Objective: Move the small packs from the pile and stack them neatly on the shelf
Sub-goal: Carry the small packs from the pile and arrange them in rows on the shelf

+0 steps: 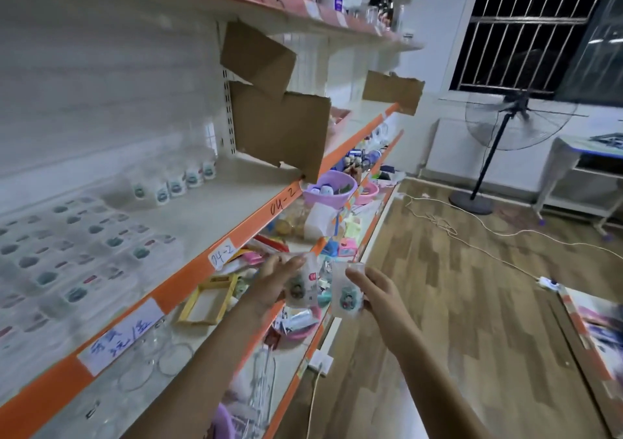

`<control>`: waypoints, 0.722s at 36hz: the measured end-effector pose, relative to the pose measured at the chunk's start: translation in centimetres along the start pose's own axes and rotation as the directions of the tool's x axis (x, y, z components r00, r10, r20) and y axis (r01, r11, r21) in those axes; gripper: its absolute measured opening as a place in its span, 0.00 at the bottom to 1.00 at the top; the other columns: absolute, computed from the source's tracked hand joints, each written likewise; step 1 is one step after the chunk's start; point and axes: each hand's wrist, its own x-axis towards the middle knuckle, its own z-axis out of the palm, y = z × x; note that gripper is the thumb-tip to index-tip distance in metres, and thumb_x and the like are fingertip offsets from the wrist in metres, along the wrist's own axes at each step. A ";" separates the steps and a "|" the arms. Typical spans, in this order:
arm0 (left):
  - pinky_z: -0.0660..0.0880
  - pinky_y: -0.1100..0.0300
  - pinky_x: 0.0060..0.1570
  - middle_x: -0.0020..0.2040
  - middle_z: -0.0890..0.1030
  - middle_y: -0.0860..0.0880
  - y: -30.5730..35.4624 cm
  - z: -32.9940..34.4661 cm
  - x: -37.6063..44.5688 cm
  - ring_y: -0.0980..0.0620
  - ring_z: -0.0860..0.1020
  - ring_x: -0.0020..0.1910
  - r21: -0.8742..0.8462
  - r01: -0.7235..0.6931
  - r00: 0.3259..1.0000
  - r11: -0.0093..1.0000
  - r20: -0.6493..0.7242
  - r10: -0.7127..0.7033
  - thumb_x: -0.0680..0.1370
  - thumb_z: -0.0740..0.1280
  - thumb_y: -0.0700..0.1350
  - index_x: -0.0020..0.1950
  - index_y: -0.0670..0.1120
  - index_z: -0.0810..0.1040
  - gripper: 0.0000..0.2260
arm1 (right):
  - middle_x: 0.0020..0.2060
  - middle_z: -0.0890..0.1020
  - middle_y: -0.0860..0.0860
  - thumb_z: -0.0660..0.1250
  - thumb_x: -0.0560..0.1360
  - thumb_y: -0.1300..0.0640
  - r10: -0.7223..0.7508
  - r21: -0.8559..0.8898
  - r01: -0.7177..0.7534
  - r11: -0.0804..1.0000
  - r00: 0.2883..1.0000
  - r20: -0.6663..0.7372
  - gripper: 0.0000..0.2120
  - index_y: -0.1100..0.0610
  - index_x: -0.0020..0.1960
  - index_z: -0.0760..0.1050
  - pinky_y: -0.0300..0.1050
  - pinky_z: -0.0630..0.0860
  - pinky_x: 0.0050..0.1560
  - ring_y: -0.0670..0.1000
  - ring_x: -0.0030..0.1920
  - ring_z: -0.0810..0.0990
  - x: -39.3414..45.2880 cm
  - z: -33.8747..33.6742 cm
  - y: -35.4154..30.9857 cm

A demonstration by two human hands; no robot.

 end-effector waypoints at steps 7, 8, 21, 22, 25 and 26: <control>0.75 0.59 0.37 0.49 0.78 0.46 6.4 -3.9 11.1 0.50 0.78 0.43 0.060 -0.119 0.975 0.991 -0.181 0.128 0.73 0.70 0.50 0.54 0.47 0.73 0.14 | 0.46 0.77 0.65 0.71 0.59 0.36 -0.076 -0.066 0.083 0.994 0.993 0.095 0.31 0.58 0.52 0.77 0.48 0.70 0.42 0.59 0.43 0.76 13.9 0.7 -4.0; 0.74 0.60 0.37 0.49 0.78 0.46 7.3 -4.8 12.2 0.52 0.78 0.42 0.095 -0.144 0.968 0.985 -0.191 0.160 0.72 0.70 0.50 0.55 0.46 0.72 0.15 | 0.49 0.77 0.66 0.71 0.60 0.37 -0.087 -0.071 0.096 0.993 0.989 0.123 0.31 0.57 0.53 0.76 0.49 0.71 0.43 0.59 0.43 0.76 15.8 1.1 -4.6; 0.71 0.73 0.37 0.45 0.79 0.55 11.8 -16.4 16.6 0.66 0.76 0.37 0.522 -0.101 0.830 0.847 -0.425 0.361 0.67 0.74 0.48 0.54 0.51 0.76 0.17 | 0.55 0.79 0.59 0.70 0.72 0.61 -0.144 -0.092 0.244 0.965 0.794 0.590 0.19 0.61 0.61 0.74 0.37 0.78 0.44 0.49 0.51 0.80 33.7 11.4 -9.4; 0.71 0.74 0.37 0.44 0.79 0.57 11.8 -17.2 16.4 0.68 0.76 0.36 0.518 -0.079 0.817 0.852 -0.455 0.353 0.68 0.74 0.48 0.54 0.51 0.76 0.16 | 0.55 0.79 0.59 0.72 0.71 0.59 -0.137 -0.098 0.251 0.963 0.771 0.621 0.20 0.61 0.61 0.74 0.39 0.78 0.47 0.49 0.52 0.80 34.8 12.5 -9.3; 0.75 0.67 0.42 0.41 0.82 0.60 11.7 -18.9 15.7 0.67 0.78 0.38 0.441 -0.033 0.764 0.897 -0.568 0.307 0.60 0.74 0.57 0.49 0.56 0.77 0.19 | 0.57 0.79 0.54 0.75 0.65 0.48 -0.108 -0.115 0.260 0.959 0.705 0.701 0.27 0.55 0.62 0.75 0.51 0.76 0.59 0.51 0.57 0.78 37.4 15.7 -9.0; 0.75 0.67 0.43 0.40 0.82 0.60 11.6 -19.2 15.4 0.66 0.79 0.39 0.428 -0.008 0.738 0.904 -0.607 0.294 0.58 0.73 0.60 0.48 0.57 0.77 0.21 | 0.58 0.78 0.54 0.75 0.65 0.48 -0.100 -0.113 0.264 0.958 0.676 0.730 0.27 0.54 0.62 0.75 0.52 0.75 0.60 0.52 0.58 0.77 38.1 16.7 -8.7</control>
